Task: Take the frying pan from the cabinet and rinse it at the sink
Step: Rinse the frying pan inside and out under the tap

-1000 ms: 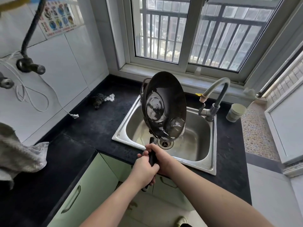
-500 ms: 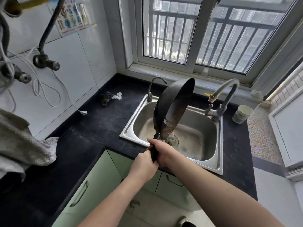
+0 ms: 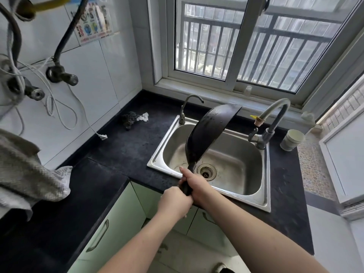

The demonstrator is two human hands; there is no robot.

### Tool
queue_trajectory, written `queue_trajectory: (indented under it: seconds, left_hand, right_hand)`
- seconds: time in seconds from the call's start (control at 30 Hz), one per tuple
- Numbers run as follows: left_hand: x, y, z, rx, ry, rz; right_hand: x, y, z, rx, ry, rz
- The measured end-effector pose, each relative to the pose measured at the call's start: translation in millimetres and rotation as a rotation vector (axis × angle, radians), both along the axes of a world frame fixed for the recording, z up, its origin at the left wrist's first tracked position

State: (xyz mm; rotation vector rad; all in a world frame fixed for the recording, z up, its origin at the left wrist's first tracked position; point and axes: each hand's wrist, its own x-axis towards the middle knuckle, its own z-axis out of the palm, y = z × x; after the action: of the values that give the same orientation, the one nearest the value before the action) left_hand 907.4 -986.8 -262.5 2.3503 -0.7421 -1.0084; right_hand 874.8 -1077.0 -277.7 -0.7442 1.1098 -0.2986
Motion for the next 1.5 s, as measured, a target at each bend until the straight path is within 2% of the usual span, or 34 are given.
queue_trajectory:
  seconds: [0.07, 0.23, 0.57, 0.7, 1.1, 1.5]
  left_hand:
    - [6, -5, 8, 0.037, 0.216, 0.035]
    - [12, -3, 5, -0.033, 0.061, -0.046]
    - [15, 13, -14, -0.082, 0.027, -0.150]
    - [12, 17, -18, -0.094, 0.004, -0.183]
    - [-5, 21, -18, -0.115, 0.031, -0.164]
    - [-17, 31, -16, -0.228, 0.101, -0.113]
  right_hand:
    - [5, 0, 3, 0.021, -0.044, -0.045]
    - [5, 2, 2, 0.042, -0.127, -0.045]
    - [4, 8, 7, 0.207, -0.211, -0.102]
    - [3, 9, 6, 0.246, -0.188, -0.083]
    - [-1, 11, -3, 0.150, -0.054, -0.071]
    - [-13, 19, 5, 0.090, -0.026, -0.065]
